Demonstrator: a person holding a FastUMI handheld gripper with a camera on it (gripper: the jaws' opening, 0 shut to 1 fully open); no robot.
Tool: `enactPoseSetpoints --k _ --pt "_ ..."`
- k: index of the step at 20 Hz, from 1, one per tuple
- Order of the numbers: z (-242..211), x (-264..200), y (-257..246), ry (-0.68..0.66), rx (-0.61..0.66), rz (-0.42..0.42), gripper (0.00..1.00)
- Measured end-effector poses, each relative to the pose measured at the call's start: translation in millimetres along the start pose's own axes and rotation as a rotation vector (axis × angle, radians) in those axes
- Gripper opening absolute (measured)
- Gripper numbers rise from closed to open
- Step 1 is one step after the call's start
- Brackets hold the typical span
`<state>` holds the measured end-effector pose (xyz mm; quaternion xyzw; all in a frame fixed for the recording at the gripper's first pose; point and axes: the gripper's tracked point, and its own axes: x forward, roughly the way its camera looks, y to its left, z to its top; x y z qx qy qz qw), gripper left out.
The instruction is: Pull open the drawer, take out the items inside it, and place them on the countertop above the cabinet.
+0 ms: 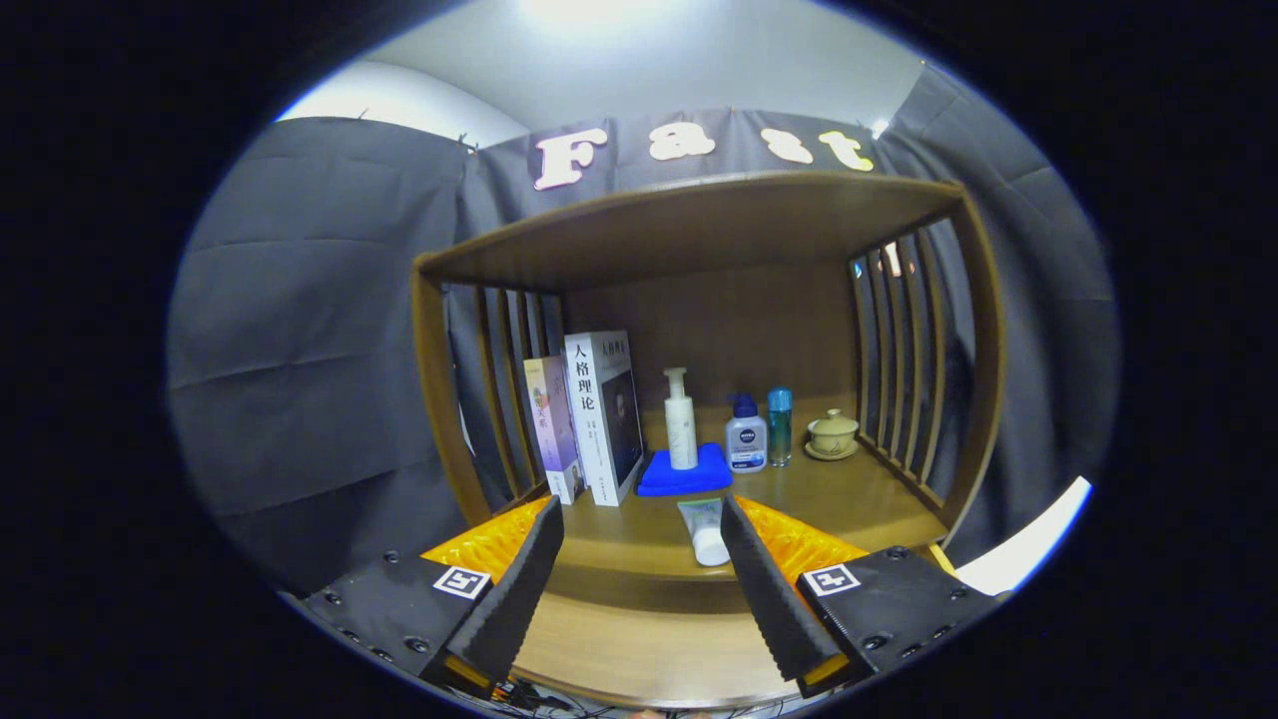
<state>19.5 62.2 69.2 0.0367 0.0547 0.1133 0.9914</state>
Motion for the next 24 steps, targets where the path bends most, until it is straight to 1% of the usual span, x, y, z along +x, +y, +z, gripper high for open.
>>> enactPoseSetpoints --k 6,8,13,16,19,24 --pt "-40 -61 -20 -0.052 0.012 -0.067 0.98" --pt "-65 -73 -28 -0.03 0.029 -0.084 0.98" --pt "-106 -106 -45 -0.025 0.076 -0.129 0.98" --pt "-131 -121 -43 0.008 0.087 -0.123 0.98" --pt "-155 -120 -41 0.041 0.069 -0.121 0.98" --pt "-188 -97 -39 0.101 0.004 -0.137 0.98"
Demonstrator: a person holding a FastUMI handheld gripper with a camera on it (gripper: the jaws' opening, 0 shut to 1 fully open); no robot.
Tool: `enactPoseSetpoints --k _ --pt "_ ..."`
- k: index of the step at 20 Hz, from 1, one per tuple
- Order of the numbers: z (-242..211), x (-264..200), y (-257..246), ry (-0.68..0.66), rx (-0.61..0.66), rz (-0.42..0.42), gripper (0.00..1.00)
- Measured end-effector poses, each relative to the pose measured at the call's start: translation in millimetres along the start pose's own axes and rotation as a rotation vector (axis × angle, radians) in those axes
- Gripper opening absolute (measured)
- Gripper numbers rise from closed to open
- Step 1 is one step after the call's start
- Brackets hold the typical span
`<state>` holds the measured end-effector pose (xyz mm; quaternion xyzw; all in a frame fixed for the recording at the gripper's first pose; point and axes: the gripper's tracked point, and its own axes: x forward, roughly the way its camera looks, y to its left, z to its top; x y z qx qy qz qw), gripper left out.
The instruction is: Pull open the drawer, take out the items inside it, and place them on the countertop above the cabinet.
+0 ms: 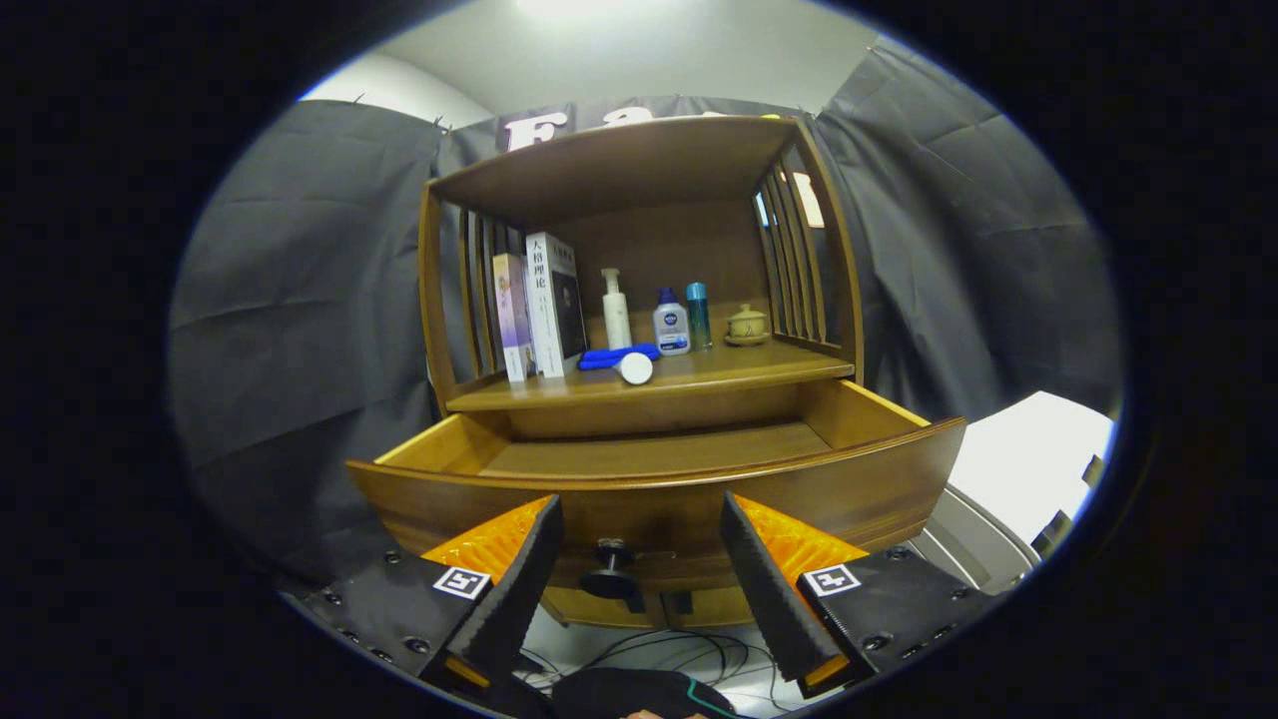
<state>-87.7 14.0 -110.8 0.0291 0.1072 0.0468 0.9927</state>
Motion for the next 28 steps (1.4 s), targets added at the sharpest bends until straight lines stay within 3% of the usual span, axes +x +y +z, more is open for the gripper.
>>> enactPoseSetpoints --k 12,19,28 --pt "-23 36 1 0.052 -0.169 -0.126 0.98" --pt "-21 47 9 0.044 -0.179 -0.135 0.99" --pt "-1 117 11 0.046 -0.146 -0.156 0.99"
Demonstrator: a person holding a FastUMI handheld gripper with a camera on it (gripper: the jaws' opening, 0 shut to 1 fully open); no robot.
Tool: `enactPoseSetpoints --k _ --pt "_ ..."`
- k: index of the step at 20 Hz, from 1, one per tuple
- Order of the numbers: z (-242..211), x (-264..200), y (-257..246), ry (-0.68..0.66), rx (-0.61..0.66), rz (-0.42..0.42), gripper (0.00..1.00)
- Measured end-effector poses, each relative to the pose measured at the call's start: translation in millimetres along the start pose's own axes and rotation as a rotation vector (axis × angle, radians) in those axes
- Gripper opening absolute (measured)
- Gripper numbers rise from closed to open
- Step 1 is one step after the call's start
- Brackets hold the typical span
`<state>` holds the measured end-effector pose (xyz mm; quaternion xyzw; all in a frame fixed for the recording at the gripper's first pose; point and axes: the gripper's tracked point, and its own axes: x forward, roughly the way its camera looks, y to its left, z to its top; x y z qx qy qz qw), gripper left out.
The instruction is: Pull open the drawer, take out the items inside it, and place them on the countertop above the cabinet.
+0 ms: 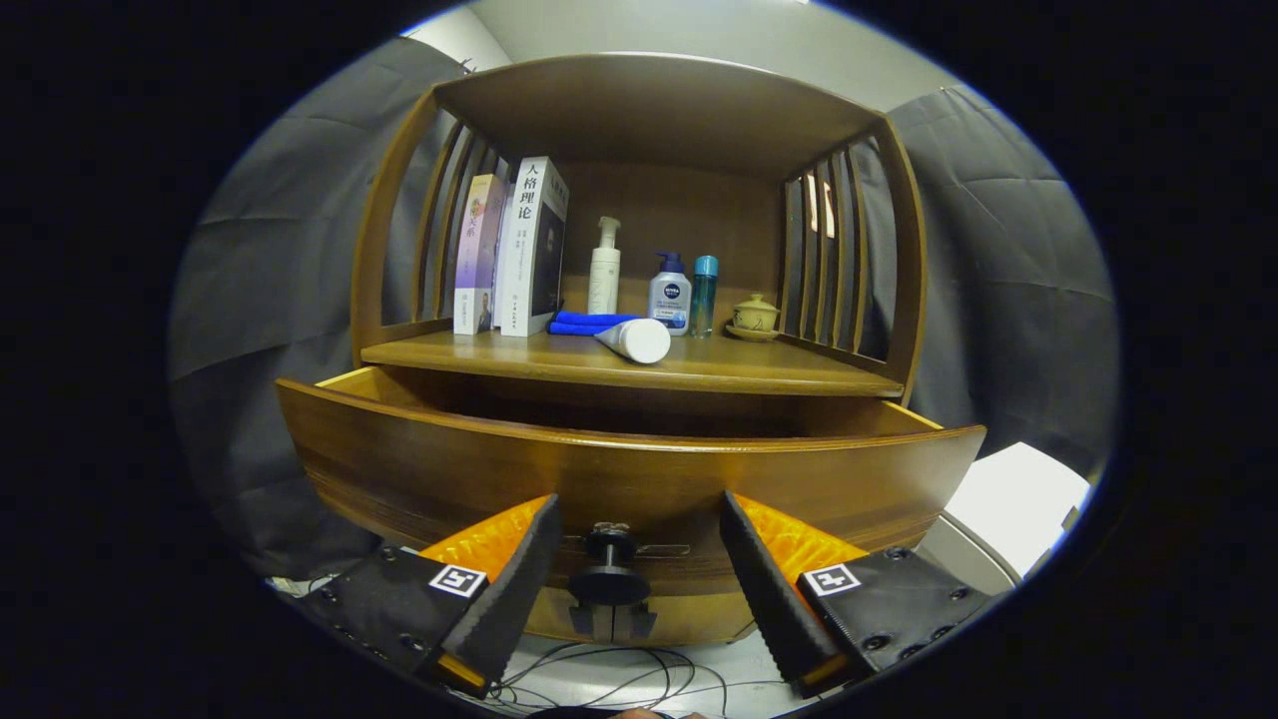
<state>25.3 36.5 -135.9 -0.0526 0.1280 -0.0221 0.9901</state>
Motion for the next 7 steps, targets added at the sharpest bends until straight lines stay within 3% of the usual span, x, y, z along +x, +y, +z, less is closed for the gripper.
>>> enactPoseSetpoints --k 7 --pt "4 45 11 0.029 0.013 0.015 0.99"
